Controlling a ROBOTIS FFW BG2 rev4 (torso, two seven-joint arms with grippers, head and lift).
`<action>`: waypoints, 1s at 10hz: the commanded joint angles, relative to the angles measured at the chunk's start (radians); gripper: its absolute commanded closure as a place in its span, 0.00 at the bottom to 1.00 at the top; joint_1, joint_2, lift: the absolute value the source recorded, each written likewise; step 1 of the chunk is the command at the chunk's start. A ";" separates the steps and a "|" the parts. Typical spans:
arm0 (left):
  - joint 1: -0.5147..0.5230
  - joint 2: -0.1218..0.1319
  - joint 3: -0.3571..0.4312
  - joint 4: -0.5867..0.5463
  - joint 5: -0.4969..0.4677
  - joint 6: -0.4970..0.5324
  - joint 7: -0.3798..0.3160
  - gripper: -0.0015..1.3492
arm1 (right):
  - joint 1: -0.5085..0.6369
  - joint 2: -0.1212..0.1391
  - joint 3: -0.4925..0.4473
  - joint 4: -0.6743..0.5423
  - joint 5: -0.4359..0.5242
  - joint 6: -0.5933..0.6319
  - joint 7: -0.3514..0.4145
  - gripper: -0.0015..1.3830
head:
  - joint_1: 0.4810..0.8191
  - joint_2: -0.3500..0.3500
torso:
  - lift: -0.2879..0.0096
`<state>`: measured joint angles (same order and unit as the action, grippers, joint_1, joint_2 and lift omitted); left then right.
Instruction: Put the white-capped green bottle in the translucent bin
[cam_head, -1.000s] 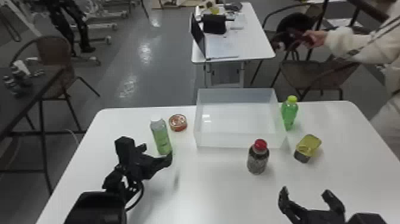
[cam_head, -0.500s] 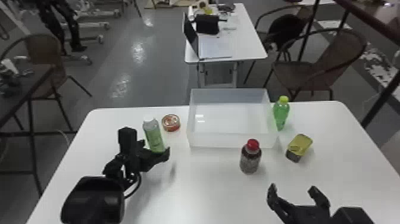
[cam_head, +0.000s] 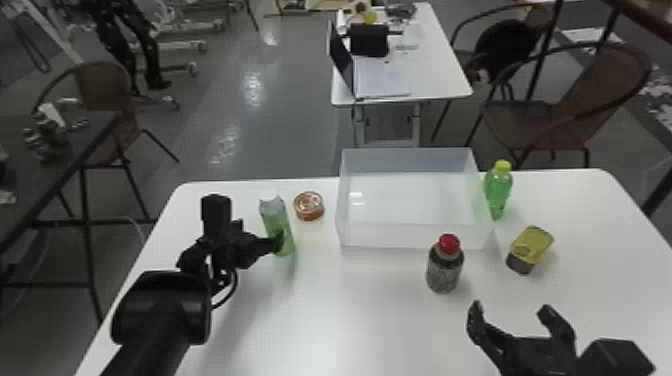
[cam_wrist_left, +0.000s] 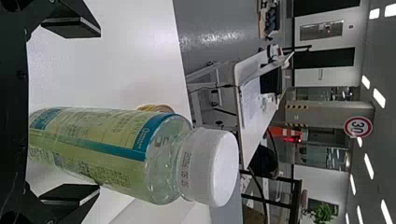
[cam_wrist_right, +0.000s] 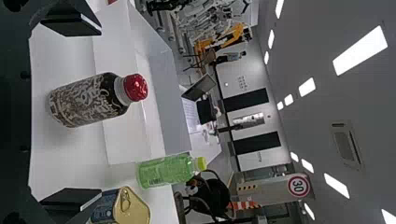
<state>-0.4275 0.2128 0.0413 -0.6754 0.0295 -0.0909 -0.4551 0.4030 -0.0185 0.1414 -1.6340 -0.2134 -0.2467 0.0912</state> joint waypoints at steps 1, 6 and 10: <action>-0.008 0.008 -0.018 0.030 0.043 -0.013 0.000 0.11 | -0.013 0.014 0.000 0.013 0.005 0.003 0.009 0.06 | 0.63 0.73 | 0.88; -0.036 -0.033 -0.052 0.070 0.193 -0.055 0.000 0.10 | -0.041 0.019 -0.002 0.037 0.011 0.009 0.036 0.06 | 0.63 0.73 | 0.88; -0.082 -0.004 -0.139 0.137 0.227 -0.090 0.003 0.72 | -0.059 0.019 -0.002 0.054 0.022 0.015 0.053 0.06 | 0.63 0.69 | 0.88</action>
<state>-0.5053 0.1980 -0.0804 -0.5421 0.2611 -0.1650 -0.4530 0.3464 0.0000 0.1392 -1.5825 -0.1955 -0.2342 0.1435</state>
